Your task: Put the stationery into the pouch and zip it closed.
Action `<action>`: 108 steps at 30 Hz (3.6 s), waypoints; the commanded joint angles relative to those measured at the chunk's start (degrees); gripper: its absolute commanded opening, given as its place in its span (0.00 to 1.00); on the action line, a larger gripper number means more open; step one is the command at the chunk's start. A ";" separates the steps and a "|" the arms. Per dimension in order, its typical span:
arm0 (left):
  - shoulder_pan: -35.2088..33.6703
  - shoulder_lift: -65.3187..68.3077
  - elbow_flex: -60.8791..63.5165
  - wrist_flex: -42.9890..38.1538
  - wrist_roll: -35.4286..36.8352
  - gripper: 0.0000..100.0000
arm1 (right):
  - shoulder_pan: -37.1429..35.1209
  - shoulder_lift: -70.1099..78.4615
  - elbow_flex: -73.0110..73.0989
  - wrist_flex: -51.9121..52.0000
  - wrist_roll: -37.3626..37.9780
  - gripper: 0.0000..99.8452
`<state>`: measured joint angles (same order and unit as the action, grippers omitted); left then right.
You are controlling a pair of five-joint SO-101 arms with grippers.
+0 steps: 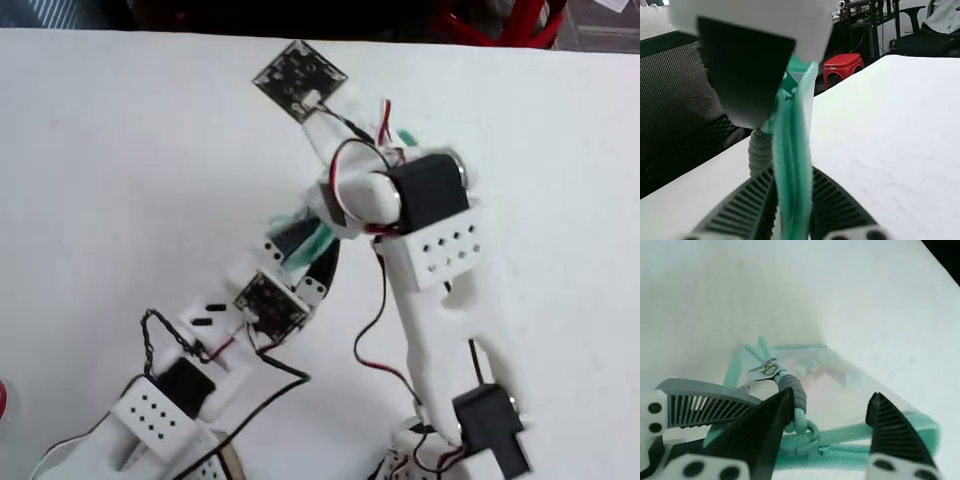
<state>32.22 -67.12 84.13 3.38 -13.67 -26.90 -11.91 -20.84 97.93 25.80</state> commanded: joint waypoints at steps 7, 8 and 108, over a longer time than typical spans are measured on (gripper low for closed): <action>1.54 0.66 0.97 0.35 -0.26 0.03 | -6.46 -2.95 3.25 1.01 0.26 0.24; 1.54 0.66 0.97 0.35 -0.26 0.03 | -6.55 -2.42 4.75 1.01 0.26 0.26; -7.25 0.31 -4.48 5.27 3.16 0.02 | 10.15 20.18 -34.29 -6.90 -64.88 0.22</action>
<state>25.36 -66.95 80.53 7.96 -10.95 -17.58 7.43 -52.31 91.43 -38.90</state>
